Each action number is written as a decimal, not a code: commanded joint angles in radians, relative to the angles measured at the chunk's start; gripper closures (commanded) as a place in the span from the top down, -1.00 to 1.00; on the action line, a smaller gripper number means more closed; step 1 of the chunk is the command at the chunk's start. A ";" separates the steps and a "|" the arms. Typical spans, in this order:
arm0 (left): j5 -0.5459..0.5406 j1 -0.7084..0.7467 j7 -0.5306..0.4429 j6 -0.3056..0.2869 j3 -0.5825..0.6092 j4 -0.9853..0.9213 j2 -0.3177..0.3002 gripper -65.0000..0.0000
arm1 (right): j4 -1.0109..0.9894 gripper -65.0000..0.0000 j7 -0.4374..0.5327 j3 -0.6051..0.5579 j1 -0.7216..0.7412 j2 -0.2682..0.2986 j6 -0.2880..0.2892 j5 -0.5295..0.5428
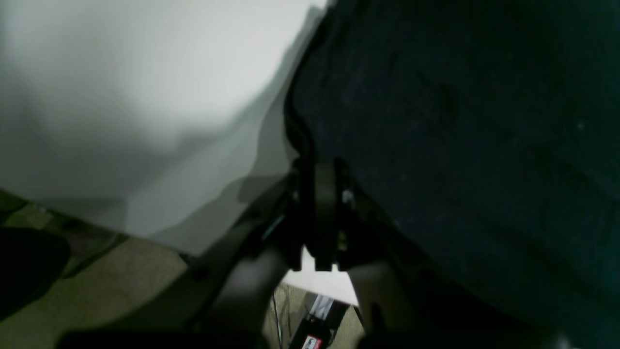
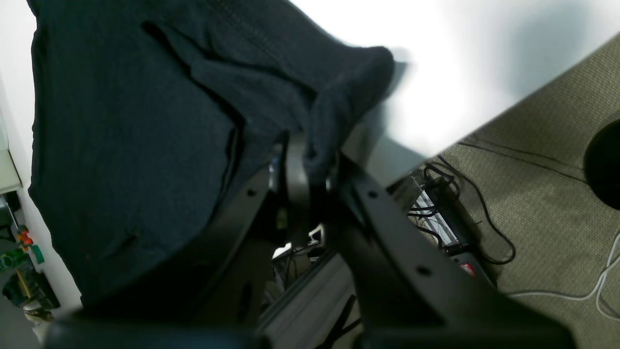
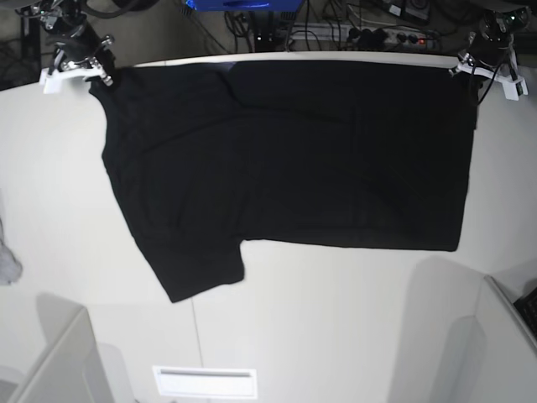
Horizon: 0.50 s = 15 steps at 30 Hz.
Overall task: Fold the T-shirt properly
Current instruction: 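Drag the shirt by its shoulders toward the robot with both grippers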
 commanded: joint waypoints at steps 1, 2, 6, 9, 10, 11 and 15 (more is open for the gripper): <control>-0.008 0.011 -0.015 -0.005 -0.011 0.017 -0.009 -0.95 | 0.015 -0.78 0.013 0.010 -0.004 0.010 0.010 0.014; -0.008 0.011 -0.015 -0.005 -0.011 0.016 -0.007 -0.71 | 0.015 -0.54 0.013 0.012 -0.006 0.010 0.010 0.016; -0.008 0.011 -0.016 -0.005 -0.011 0.016 -0.006 0.21 | 0.017 -0.09 0.013 0.048 -0.007 0.005 0.010 0.017; -0.009 0.009 -0.018 -0.005 -0.034 0.016 -0.006 0.63 | 0.017 -0.10 0.013 0.094 -0.007 0.004 0.010 0.017; -0.009 0.008 -0.016 -0.005 -0.054 0.016 -0.006 0.71 | 0.017 -0.09 0.013 0.110 -0.007 0.004 0.010 0.019; -0.009 0.006 -0.016 -0.005 -0.069 0.016 -0.006 0.74 | 0.018 -0.08 0.013 0.124 -0.007 0.005 0.010 0.019; -0.009 0.002 -0.016 -0.003 -0.166 0.016 -0.006 0.74 | 0.018 -0.08 0.013 0.153 -0.004 0.010 0.010 0.019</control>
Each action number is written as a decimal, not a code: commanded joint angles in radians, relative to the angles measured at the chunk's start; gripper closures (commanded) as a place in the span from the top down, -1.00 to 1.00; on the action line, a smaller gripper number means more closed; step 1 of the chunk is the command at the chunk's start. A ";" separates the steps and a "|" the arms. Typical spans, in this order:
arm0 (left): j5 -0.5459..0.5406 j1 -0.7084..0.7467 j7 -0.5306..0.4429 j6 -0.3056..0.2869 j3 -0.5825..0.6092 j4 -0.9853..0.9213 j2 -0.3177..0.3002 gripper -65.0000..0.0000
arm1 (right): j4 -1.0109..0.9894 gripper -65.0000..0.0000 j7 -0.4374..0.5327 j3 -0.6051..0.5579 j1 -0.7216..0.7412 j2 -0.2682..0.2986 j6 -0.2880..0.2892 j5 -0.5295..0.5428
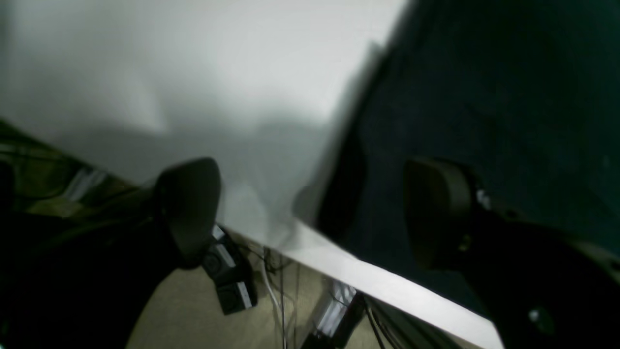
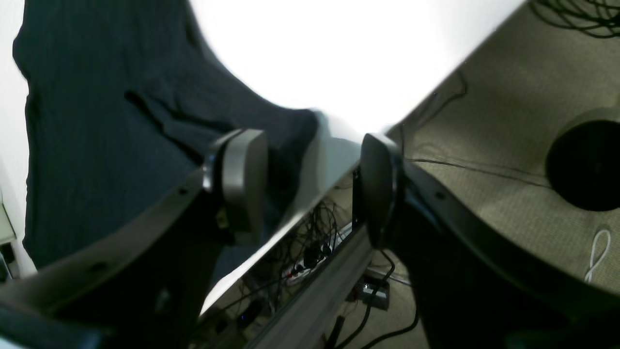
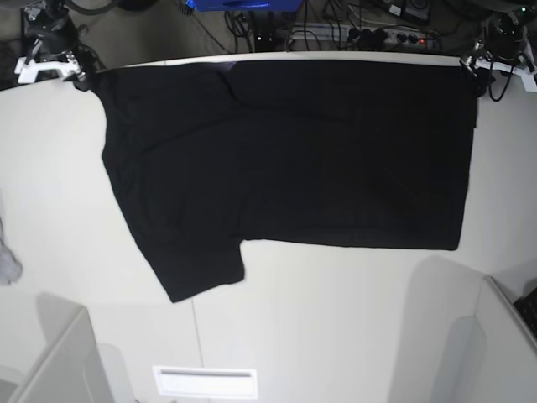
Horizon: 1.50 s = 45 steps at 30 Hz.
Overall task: Fold the T-shirt properly
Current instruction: 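Drag the shirt by its shoulders toward the robot with both grippers, then open both grippers and move them to the shirt's hem corners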
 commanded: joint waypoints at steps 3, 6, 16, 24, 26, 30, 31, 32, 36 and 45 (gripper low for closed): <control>-0.012 -0.006 -0.021 -0.003 -0.113 0.018 -0.015 0.74 | 0.018 -0.08 0.011 0.000 0.016 0.026 0.011 0.013; -0.013 -0.023 -0.021 -0.007 -0.177 0.050 -0.015 0.74 | 0.018 -0.08 0.010 -0.026 0.057 0.043 0.013 0.011; -0.007 -0.061 -0.019 -0.118 -0.122 0.188 -0.017 0.72 | 0.054 -0.10 0.011 -0.293 0.229 0.184 0.013 0.010; -0.007 -0.064 -0.019 -0.116 -0.065 0.188 -0.023 -0.68 | -0.097 -0.10 0.011 -0.444 0.476 0.266 0.008 0.008; -0.007 -0.076 -0.019 -0.116 -0.068 0.188 -0.023 -1.00 | -0.181 -0.10 0.011 -0.479 0.556 0.278 0.008 0.008; -0.007 -0.078 -0.019 -0.116 -0.073 0.184 -0.020 -1.00 | -0.342 -0.08 0.011 -0.547 0.703 0.299 0.008 -0.016; -0.007 -0.078 -0.019 -0.116 -0.073 0.182 -0.018 -1.00 | -0.384 -0.08 0.014 -0.565 0.741 0.301 0.008 -0.042; -0.007 -0.078 -0.019 -0.116 -0.071 0.180 -0.018 -1.00 | -0.425 -0.06 0.016 -0.585 0.783 0.301 0.008 -0.084; -0.007 -0.081 -0.019 -0.116 -0.073 0.180 -0.017 -1.00 | -0.560 0.33 0.017 -0.642 0.921 0.296 0.008 -0.263; -0.007 -0.083 -0.019 -0.116 -0.074 0.179 -0.017 -1.00 | -0.858 0.44 0.116 -0.678 1.119 0.276 0.014 -0.405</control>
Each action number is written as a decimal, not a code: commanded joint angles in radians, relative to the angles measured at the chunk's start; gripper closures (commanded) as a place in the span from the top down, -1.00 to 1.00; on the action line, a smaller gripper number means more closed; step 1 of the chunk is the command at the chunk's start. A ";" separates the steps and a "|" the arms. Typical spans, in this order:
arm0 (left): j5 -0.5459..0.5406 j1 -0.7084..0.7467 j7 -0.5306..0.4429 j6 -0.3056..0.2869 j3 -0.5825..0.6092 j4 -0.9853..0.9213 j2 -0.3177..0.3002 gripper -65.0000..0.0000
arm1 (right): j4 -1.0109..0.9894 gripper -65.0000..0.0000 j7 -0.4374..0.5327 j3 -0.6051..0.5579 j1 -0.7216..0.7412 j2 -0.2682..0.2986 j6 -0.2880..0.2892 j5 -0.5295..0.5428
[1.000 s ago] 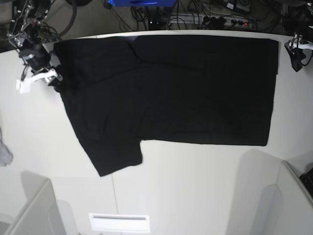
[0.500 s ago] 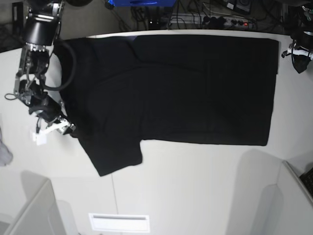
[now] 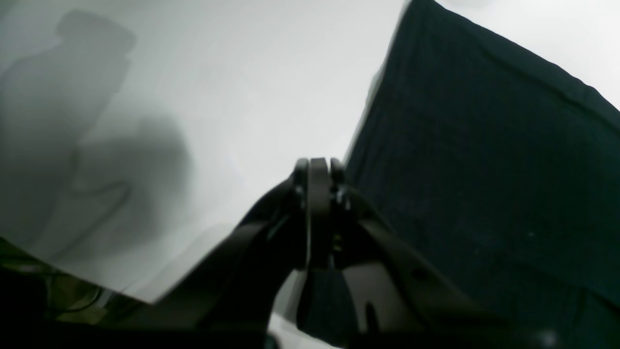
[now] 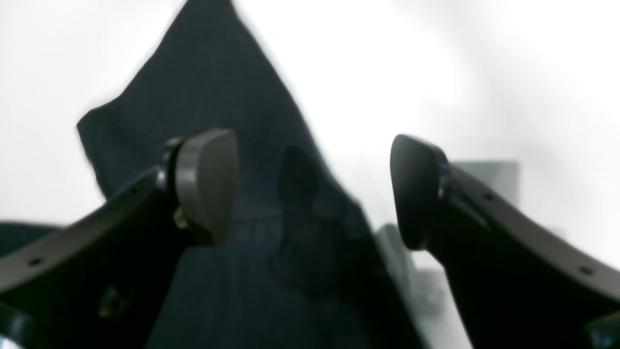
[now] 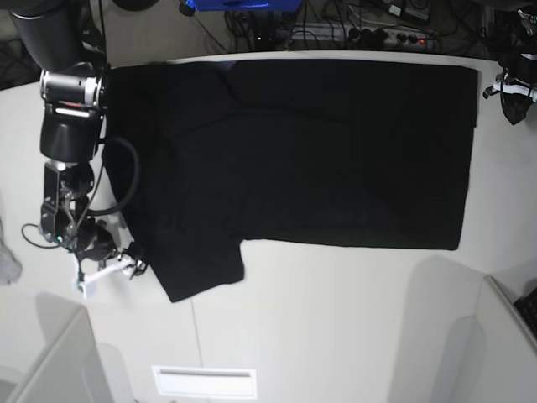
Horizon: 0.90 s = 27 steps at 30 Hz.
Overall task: Fold the T-shirt properly
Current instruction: 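Open both grippers and move them to the shirt's hem corners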
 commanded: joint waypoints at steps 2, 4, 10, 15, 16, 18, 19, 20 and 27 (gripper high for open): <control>-0.017 0.004 -0.023 -0.003 -0.008 0.013 -0.015 -1.00 | -0.083 0.44 0.051 -0.029 0.076 0.014 0.006 -0.006; -0.017 0.004 -0.023 -0.003 -0.008 0.013 -0.015 -1.00 | -0.172 0.44 0.093 -0.089 0.113 0.015 0.060 -0.006; -0.017 0.004 -0.023 -0.003 -0.008 0.011 -0.016 -1.00 | -0.370 0.42 0.190 -0.213 0.185 0.003 0.123 -0.006; -0.016 0.004 -0.023 -0.003 -0.008 0.010 -0.016 -1.00 | -0.370 0.28 0.189 -0.279 0.184 -0.008 0.125 -0.006; -0.016 0.004 -0.023 -0.003 -0.008 0.010 -0.018 -1.00 | -0.370 0.17 0.190 -0.287 0.182 -0.008 0.125 -0.006; -0.016 0.004 -0.023 -0.003 -0.008 0.010 -0.018 -1.00 | -0.370 -0.02 0.192 -0.301 0.182 -0.008 0.125 -0.006; -0.016 0.004 -0.023 -0.003 -0.008 0.010 -0.019 -1.00 | -0.370 -0.09 0.192 -0.305 0.182 -0.008 0.125 -0.006; -0.016 0.004 -0.023 -0.003 -0.008 0.007 -0.019 -1.00 | -0.370 -0.15 0.192 -0.311 0.182 -0.008 0.125 -0.006; -0.016 0.003 -0.023 -0.003 0.000 -0.051 -0.021 -1.00 | -0.371 -0.49 0.193 -0.313 0.182 -0.008 0.125 -0.006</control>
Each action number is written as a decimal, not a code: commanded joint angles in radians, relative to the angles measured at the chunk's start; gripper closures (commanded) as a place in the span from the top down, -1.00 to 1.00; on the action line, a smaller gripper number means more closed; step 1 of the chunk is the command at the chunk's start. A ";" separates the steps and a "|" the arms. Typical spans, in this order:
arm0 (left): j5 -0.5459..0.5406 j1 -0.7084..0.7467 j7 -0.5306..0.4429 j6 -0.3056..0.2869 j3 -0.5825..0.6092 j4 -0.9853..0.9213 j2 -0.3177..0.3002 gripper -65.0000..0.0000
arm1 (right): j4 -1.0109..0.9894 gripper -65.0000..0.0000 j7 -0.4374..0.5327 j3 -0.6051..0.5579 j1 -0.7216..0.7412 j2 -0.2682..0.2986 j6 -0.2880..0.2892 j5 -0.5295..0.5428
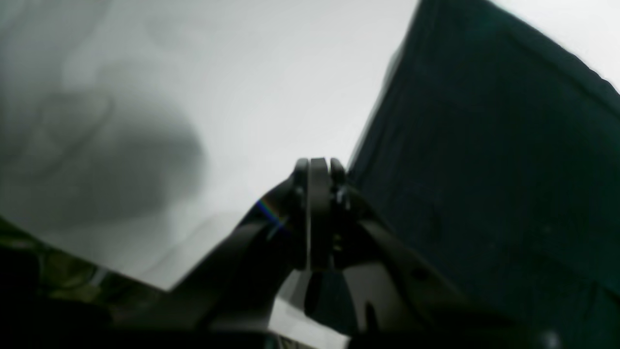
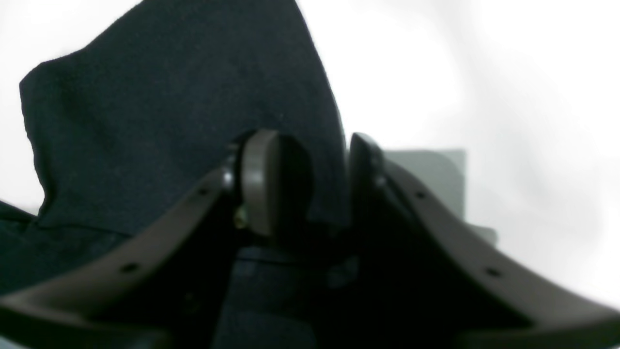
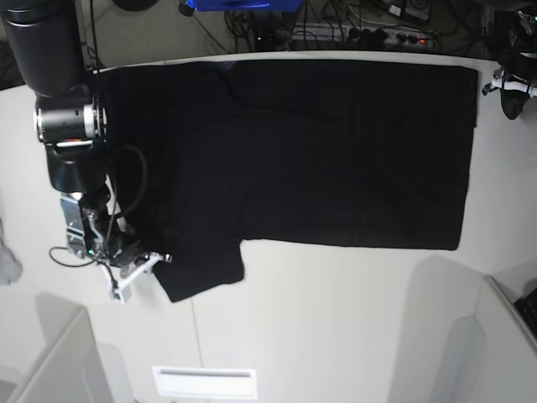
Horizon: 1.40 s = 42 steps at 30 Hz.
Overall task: Fold the T-shirt properly
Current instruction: 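Open both grippers and move them to the shirt's hem corners, then grasp the hem corners with both grippers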
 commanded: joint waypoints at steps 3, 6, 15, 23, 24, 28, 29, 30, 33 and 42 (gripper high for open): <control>-0.018 0.005 -0.024 -0.004 -0.006 0.015 -0.016 -1.00 | 0.005 -0.92 -0.019 0.000 0.018 0.005 0.001 0.002; -0.018 0.004 -0.024 -0.004 -0.006 0.015 -0.016 -0.50 | 0.005 -1.00 -0.019 0.005 0.018 0.005 0.000 0.002; 0.138 -0.158 -0.024 -0.004 0.007 -0.031 -0.070 0.76 | 0.005 -1.00 -0.025 0.002 0.018 0.005 0.000 0.002; 0.424 -0.423 -0.024 -0.010 0.170 -0.215 -0.167 0.76 | 0.005 -1.00 -0.025 0.002 0.018 0.003 0.000 0.002; 0.430 -0.452 -0.024 -0.010 0.190 -0.244 -0.179 0.76 | 0.005 -1.00 -0.025 0.002 0.018 0.003 0.000 0.002; 0.473 -0.569 -0.024 -0.010 0.270 -0.358 -0.220 0.76 | 0.005 -1.00 -0.025 0.000 0.018 0.005 0.000 0.002; 0.485 -0.593 -0.026 -0.010 0.285 -0.382 -0.226 0.76 | 0.005 -1.00 -0.025 0.000 0.018 0.005 0.000 0.002; 0.496 -0.619 -0.026 -0.010 0.301 -0.407 -0.233 0.76 | 0.005 -1.00 -0.025 0.000 0.018 0.005 0.000 0.002; 0.528 -0.695 -0.030 -0.010 0.353 -0.487 -0.245 0.76 | 0.005 -1.00 -0.025 0.000 0.018 0.005 0.000 0.002; 0.566 -0.883 -0.035 -0.008 0.468 -0.712 -0.245 0.76 | 0.005 -1.00 -0.025 0.000 0.018 0.008 0.000 0.002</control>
